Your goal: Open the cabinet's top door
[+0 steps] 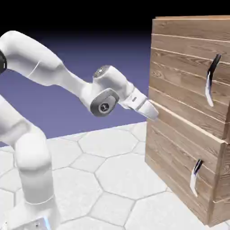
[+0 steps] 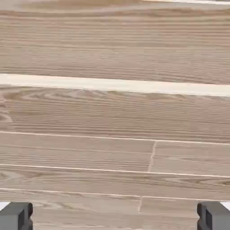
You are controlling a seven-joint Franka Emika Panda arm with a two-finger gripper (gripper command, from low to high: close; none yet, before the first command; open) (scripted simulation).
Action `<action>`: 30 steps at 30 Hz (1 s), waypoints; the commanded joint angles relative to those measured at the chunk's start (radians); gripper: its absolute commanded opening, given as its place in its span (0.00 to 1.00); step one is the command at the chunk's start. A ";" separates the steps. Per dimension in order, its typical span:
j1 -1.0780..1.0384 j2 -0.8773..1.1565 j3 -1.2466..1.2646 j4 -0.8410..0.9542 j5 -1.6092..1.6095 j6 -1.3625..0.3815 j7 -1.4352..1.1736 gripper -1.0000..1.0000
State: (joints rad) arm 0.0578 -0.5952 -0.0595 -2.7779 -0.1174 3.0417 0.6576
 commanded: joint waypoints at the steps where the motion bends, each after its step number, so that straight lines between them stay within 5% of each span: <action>1: 0.017 -0.009 -0.022 0.012 -0.044 0.002 -0.031 1.00; 30: 0.510 -0.281 -0.661 0.357 -1.305 0.053 -0.928 1.00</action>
State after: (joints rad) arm 0.5674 -0.8757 -0.7209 -2.4209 -1.4223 3.0946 -0.2704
